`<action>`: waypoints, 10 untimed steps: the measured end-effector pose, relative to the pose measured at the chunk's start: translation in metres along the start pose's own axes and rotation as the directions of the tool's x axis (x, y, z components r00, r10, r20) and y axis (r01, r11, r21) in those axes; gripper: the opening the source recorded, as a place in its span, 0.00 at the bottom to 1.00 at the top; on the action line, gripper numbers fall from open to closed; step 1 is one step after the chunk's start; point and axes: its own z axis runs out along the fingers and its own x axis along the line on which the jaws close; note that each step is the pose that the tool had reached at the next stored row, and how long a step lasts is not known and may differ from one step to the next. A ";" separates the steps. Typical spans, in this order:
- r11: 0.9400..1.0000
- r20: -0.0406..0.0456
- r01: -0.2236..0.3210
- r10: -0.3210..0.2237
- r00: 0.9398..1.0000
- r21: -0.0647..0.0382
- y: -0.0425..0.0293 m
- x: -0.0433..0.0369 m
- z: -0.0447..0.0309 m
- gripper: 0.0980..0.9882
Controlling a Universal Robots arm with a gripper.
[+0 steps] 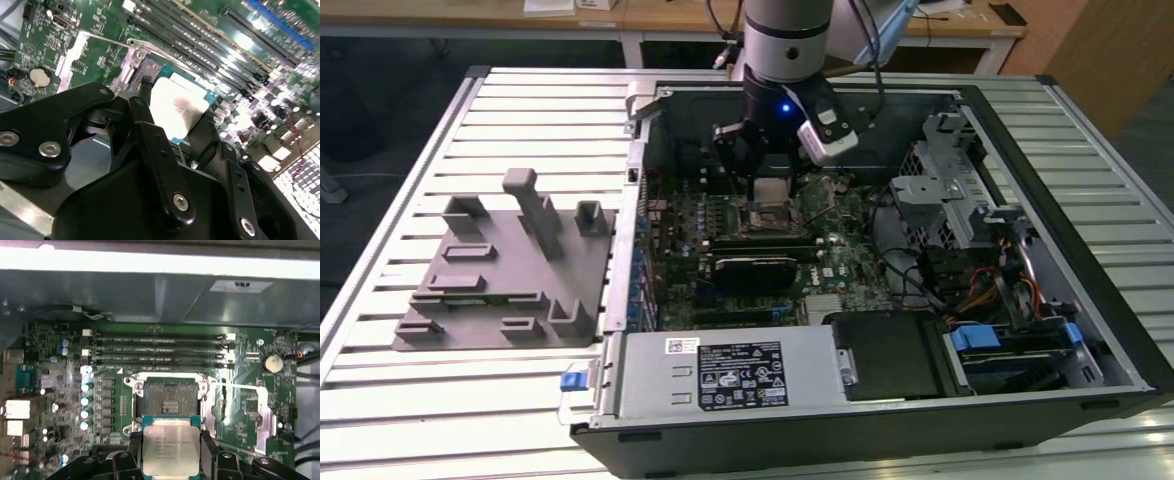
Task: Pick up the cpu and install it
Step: 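Pick up the cpu and move it towards the insertion slot, then place the cpu into insertion slot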
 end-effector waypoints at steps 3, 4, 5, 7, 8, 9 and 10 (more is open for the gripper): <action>1.000 0.000 0.000 0.000 1.000 0.001 0.0012 0.0000 0.0017 0.50; 1.000 0.000 0.000 0.000 1.000 0.001 0.0012 0.0000 0.0018 0.50; 1.000 0.000 0.000 0.000 1.000 0.001 0.0012 0.0000 0.0020 0.50; 1.000 0.000 0.000 0.000 1.000 0.001 0.0012 0.0000 0.0020 0.50; 1.000 0.000 0.000 0.000 1.000 0.001 0.0012 0.0000 0.0020 0.50; 1.000 0.000 0.000 0.000 1.000 0.001 0.0012 0.0000 0.0020 0.50; 1.000 0.000 0.000 0.000 1.000 0.001 0.0012 0.0000 0.0020 0.50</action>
